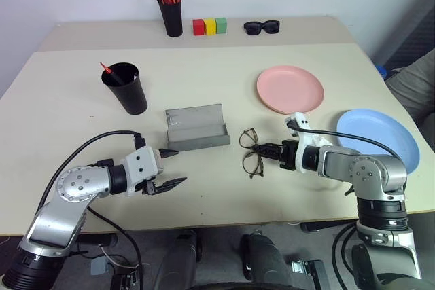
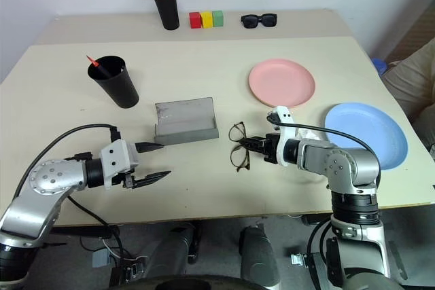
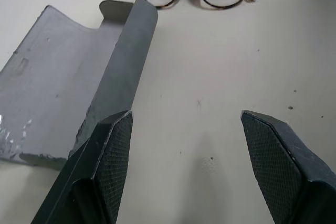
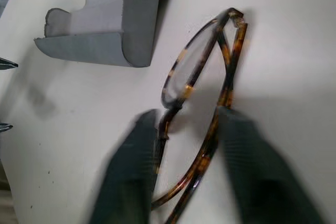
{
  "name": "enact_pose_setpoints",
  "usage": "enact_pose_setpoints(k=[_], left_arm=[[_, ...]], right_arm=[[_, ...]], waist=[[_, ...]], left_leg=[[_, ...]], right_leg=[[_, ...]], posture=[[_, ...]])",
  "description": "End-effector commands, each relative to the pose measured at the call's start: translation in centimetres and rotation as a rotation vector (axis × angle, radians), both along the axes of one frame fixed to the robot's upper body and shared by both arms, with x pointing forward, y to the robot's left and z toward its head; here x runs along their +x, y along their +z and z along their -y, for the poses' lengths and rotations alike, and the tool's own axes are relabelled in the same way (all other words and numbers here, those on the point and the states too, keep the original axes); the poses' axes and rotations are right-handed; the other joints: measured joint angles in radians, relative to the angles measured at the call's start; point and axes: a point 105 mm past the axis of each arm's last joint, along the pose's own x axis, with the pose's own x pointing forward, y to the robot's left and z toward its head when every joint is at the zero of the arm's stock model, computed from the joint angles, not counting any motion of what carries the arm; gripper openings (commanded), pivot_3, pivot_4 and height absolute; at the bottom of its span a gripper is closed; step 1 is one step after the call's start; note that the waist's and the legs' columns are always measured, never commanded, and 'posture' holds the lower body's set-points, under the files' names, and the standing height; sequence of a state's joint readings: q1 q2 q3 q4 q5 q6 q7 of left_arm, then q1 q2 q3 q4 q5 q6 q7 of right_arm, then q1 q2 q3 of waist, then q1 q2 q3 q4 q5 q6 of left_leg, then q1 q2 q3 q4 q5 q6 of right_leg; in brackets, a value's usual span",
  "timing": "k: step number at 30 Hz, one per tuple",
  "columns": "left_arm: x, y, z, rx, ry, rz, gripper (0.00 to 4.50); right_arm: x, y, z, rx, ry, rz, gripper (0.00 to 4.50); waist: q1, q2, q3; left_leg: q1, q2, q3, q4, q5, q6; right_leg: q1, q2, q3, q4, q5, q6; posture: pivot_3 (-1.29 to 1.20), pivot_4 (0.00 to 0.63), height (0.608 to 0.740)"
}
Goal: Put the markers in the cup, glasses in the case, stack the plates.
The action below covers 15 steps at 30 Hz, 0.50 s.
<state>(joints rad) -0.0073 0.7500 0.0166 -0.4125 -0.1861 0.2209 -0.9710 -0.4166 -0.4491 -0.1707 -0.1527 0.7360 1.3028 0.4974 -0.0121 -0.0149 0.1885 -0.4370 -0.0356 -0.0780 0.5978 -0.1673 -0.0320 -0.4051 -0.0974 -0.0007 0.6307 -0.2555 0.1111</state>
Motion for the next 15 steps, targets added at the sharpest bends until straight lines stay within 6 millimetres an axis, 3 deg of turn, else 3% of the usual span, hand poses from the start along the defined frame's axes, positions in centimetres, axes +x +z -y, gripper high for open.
enact_pose_setpoints(k=[1, 7, 11, 13, 15], left_arm=[[0.2, 0.7, -0.1, 0.006, 0.000, 0.047, 3.38], [1.0, 0.9, -0.8, -0.019, 0.063, 0.068, 3.38], [1.7, 1.4, -1.9, -0.092, 0.142, 0.104, 3.38], [2.0, 1.7, -3.0, -0.212, 0.219, 0.099, 3.38], [2.1, 1.6, -3.9, -0.275, 0.269, 0.093, 3.38]], right_arm=[[0.1, 1.4, 0.2, -0.013, 0.012, 0.049, 0.03], [0.2, 3.8, -0.6, -0.104, 0.079, 0.194, 0.03], [-0.4, 6.8, -2.8, -0.196, 0.225, 0.388, 0.03], [-0.7, 9.4, -5.2, -0.238, 0.361, 0.562, 0.03], [-0.5, 10.7, -6.9, -0.276, 0.447, 0.671, 0.03]], waist=[[0.000, 0.000, 0.000], [0.000, 0.000, 0.000], [-0.003, 0.001, 0.000], [-0.006, 0.001, 0.001], [-0.009, 0.002, 0.001]], left_leg=[[0.000, 0.000, 0.000, 0.000, 0.000, 0.000], [0.000, 0.000, 0.000, 0.000, 0.000, 0.000], [0.000, 0.000, 0.000, 0.000, 0.000, 0.000], [0.000, 0.001, 0.000, 0.000, 0.000, 0.000], [0.000, 0.001, 0.000, 0.000, 0.000, 0.000]], right_leg=[[0.000, 0.000, 0.000, 0.000, 0.000, 0.000], [0.000, 0.000, 0.000, 0.000, 0.000, 0.000], [-0.001, 0.000, 0.000, 0.000, 0.000, 0.000], [-0.001, 0.000, 0.000, 0.000, 0.000, 0.000], [-0.002, 0.000, 0.000, 0.000, 0.000, 0.000]], posture=[[0.00, 0.150, 0.740], [0.00, 0.150, 0.740], [0.00, 0.150, 0.740], [0.00, 0.150, 0.740], [0.00, 0.150, 0.740]])
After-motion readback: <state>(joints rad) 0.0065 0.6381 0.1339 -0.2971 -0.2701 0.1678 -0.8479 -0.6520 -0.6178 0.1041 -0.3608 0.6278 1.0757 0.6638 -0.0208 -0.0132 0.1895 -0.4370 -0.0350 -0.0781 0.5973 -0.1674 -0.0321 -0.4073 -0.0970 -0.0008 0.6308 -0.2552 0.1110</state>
